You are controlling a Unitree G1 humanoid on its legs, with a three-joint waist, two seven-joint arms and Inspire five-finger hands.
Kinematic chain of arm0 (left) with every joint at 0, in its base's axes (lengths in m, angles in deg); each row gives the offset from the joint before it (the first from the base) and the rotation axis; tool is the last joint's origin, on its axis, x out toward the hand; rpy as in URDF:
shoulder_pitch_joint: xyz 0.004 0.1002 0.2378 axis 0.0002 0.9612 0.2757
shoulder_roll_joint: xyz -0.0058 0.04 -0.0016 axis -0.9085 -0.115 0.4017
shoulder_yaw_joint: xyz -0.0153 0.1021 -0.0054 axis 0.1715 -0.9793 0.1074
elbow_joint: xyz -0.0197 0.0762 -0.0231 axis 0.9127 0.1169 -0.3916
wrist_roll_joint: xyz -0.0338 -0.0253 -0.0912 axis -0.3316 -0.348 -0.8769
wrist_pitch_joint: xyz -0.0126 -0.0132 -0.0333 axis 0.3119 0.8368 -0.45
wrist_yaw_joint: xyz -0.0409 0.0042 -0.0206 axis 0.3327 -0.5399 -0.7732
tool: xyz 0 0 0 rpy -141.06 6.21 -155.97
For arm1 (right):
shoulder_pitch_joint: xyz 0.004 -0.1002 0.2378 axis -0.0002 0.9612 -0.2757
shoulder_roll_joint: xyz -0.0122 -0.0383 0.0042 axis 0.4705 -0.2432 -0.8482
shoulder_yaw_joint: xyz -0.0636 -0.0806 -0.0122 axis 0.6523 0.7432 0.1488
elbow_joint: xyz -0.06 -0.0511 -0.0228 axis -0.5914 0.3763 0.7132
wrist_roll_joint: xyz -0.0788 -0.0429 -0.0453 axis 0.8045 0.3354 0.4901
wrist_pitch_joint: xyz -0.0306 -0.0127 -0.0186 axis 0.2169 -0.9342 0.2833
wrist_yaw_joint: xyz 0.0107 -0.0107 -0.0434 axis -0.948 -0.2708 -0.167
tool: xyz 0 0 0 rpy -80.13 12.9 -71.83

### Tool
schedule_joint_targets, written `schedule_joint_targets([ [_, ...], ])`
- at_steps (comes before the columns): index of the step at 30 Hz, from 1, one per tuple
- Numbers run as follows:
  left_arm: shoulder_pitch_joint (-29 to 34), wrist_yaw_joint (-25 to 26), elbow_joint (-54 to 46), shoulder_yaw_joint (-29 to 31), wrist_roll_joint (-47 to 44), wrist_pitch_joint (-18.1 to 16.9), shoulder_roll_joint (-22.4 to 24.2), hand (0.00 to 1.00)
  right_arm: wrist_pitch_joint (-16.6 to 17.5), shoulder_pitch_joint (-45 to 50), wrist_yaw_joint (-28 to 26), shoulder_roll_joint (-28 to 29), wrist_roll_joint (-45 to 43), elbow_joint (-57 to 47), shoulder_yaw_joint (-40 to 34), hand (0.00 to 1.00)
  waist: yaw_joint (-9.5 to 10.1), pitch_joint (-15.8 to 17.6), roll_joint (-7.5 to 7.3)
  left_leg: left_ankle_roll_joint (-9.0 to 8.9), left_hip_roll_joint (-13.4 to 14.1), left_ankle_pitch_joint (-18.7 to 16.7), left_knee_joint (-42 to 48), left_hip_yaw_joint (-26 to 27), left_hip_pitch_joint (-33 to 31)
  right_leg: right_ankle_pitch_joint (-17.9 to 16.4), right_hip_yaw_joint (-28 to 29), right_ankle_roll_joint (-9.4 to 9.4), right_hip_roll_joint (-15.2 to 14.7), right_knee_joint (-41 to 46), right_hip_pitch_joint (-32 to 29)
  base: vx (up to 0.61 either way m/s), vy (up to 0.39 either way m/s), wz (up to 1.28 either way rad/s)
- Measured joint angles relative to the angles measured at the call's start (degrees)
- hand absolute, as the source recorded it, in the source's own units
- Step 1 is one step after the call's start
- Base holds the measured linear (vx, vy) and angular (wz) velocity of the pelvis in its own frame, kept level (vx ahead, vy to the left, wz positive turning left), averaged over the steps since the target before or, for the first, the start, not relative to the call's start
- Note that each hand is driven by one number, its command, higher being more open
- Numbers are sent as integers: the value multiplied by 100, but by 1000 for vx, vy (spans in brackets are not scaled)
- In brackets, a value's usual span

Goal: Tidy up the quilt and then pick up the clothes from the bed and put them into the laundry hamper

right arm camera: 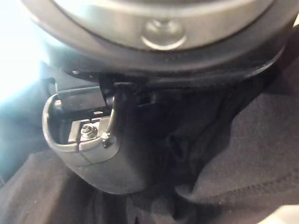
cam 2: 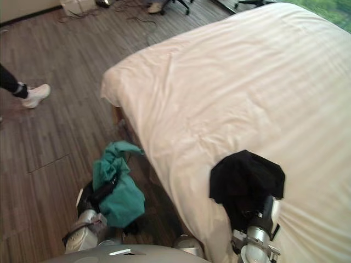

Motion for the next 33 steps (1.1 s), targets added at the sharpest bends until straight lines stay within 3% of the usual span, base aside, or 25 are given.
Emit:
schedule_joint_targets([
  [1, 71, -7, 40, -65, -4, 3, -50, 0, -4, 8, 37, 31, 1, 105, -38, 0, -43, -1, -63, -171, -169, 68, -90, -155, 11, -24, -65, 43, -87, 40, 57, 41, 191, 119],
  [3, 101, -22, 57, -268, -3, 3, -156, 0, -37, 60, 95, 56, 38, 304, -113, 0, -53, -58, -160, -36, -684, 303, -829, -552, 42, 104, -268, 127, -334, 259, -55, -5, 170, 128],
  [7, -9, -48, 185, -459, 52, 6, -288, 0, -46, 7, 95, 45, 120, 530, -108, 0, 62, -67, -184, -175, -1131, 534, -1865, -827, 195, 493, -695, -6, -474, 333, -168, -3, 199, 92],
  [8, -113, -47, 361, -452, 55, 24, -339, 0, -52, -51, 114, 42, 276, 724, -107, 0, 16, -103, -309, -509, -1282, 204, -2019, -594, 273, 610, -846, -138, -659, 373, -157, 20, 262, 85],
  [9, -182, -41, 412, -448, 65, 22, -440, 0, -52, -81, 125, 64, 343, 821, -91, 0, -20, -98, -552, -35, -1341, 116, -1473, -487, 173, 555, -818, -117, -940, 494, -195, 98, 202, 50],
  [10, -132, -39, 397, -561, 69, 19, -479, 0, -70, 26, 125, -54, 345, 655, -44, 0, 187, -11, -336, 272, -903, -551, 919, -683, -334, 172, -780, -328, -979, 1269, -347, 115, 140, 6],
  [11, -55, -38, 394, -613, 75, 22, -442, 0, -54, 45, 132, -168, 357, 627, -45, 0, 199, -38, -160, 116, -825, -950, 899, -893, -295, 158, -721, -336, -880, 1521, -360, 84, 160, 15],
  [12, -101, -26, 413, -648, 78, 104, -526, 0, -111, -54, 144, -86, 393, 812, -38, 0, 154, -31, -272, 23, -1011, -868, 728, -1091, -217, 138, -363, -415, -1005, 1799, -495, 15, 176, 87],
  [13, -173, -11, 402, -666, 76, 114, -560, 0, -206, -160, 170, -15, 396, 964, -38, 0, 43, -26, -324, 54, -1348, -389, -390, -1399, 150, -100, 360, -581, -747, 1858, -801, 6, 165, 112],
  [14, -179, -3, 399, -646, 75, 106, -544, 0, -215, -180, 170, -31, 396, 1025, 9, 0, 26, -22, -318, 2, -1411, -355, -928, -1408, 339, -155, 648, -607, -556, 1733, -908, 119, 116, 148],
  [15, -165, 1, 264, -655, 72, 59, -543, 0, -195, -127, 169, -90, 396, 922, 139, 0, -66, 52, -224, 95, -1285, -415, -928, -1231, 499, -447, 1204, -413, 18, 1251, -1013, 194, 37, 82],
  [16, -165, 1, 264, -655, 72, 59, -543, 0, -195, -127, 169, -90, 396, 922, 139, 0, -66, 52, -224, 95, -1285, -415, -928, -1231, 499, -447, 1204, -413, 18, 1251, -1013, 194, 15, 101],
  [17, -125, 5, 256, -651, 73, 50, -568, 0, -170, -53, 178, -33, 409, 897, 145, 0, -89, 133, -332, 274, -1533, 10, -1036, -1425, 564, -534, 1562, -472, 171, 1090, -978, 70, -15, 71],
  [18, -133, 12, 263, -674, 75, 88, -562, 0, -159, 19, 219, -10, 431, 895, 146, 0, -108, 146, -395, 267, -1709, 55, -1096, -1632, 613, -547, 1884, -498, 284, 1142, -1045, -3, 21, 112],
  [20, -93, 11, 212, -921, 90, 92, -565, 0, -150, 273, 267, -112, 459, 894, 193, 0, -141, 164, -350, 197, -1953, 232, -1425, -2187, 833, -549, 2613, -499, 794, 1455, -1270, 1, 9, 97],
  [21, -94, 10, 211, -988, 118, 92, -566, 0, -147, 329, 268, -151, 467, 895, 228, 0, -162, 173, -335, 201, -1988, 241, -1566, -2295, 912, -545, 2734, -503, 867, 1434, -1296, -35, 15, 78],
  [22, -74, -3, 187, -1098, 234, 92, -563, 0, -143, 418, 268, -229, 503, 869, 322, 0, -237, 170, -329, 168, -2064, 195, -1926, -2378, 1086, -527, 2877, -533, 894, 1181, -1301, -27, 26, 65],
  [23, -59, -30, 167, -1146, 309, 97, -558, 0, -139, 477, 268, -197, 500, 796, 384, 0, -250, 149, -515, -102, -2229, -78, -2192, -2263, 1277, -387, 2853, -567, 576, 628, -1238, 17, 9, 61],
  [24, -105, -33, 169, -1159, 309, 115, -520, 0, -122, 474, 272, -179, 491, 727, 409, 0, -278, 210, -589, 114, -2265, -132, -1735, -2158, 1171, -183, 2706, -587, 448, 567, -1206, 71, -18, 35],
  [25, -125, -21, 131, -1206, 308, 121, -499, 0, -133, 509, 271, -192, 435, 585, 491, 0, -237, 282, -488, 228, -2098, -230, -783, -2057, 890, -28, 2580, -594, 437, 521, -1142, 82, -61, -3],
  [26, -103, -22, 96, -1251, 306, 133, -476, 0, -133, 497, 271, -169, 429, 463, 569, 0, -140, 349, -328, 263, -1878, -682, -650, -2109, 1024, 131, 2424, -401, 515, 494, -1051, 45, -11, -19],
  [27, -144, -22, 134, -1286, 306, 207, -497, 0, -164, 478, 270, -44, 372, 466, 633, 0, -119, 355, -293, 173, -1910, -614, -753, -2187, 1097, 140, 2470, -391, 515, 465, -1019, 46, 5, -12],
  [30, -303, -66, 150, -1435, 309, 231, -584, 0, -280, 361, -286, 162, 48, 740, 1402, 0, 16, 171, -316, 179, -2052, -205, -1597, -2469, 1434, 334, 2482, -252, 462, 181, -896, 66, -11, 37],
  [31, -359, -68, 178, -1480, 310, 231, -601, 0, -334, 265, -398, 193, 48, 851, 1557, 0, 86, 172, -276, 181, -2063, -162, -1713, -2477, 1522, 362, 2457, -220, 442, 154, -852, 70, -15, 26],
  [33, -370, -105, 302, -1632, 314, 232, -608, 0, -445, -21, -670, 331, 247, 1190, 1859, 0, 150, 73, -61, 246, -2147, -26, -2014, -2674, 1712, 414, 2375, -174, 381, 85, -710, 111, -17, 43],
])
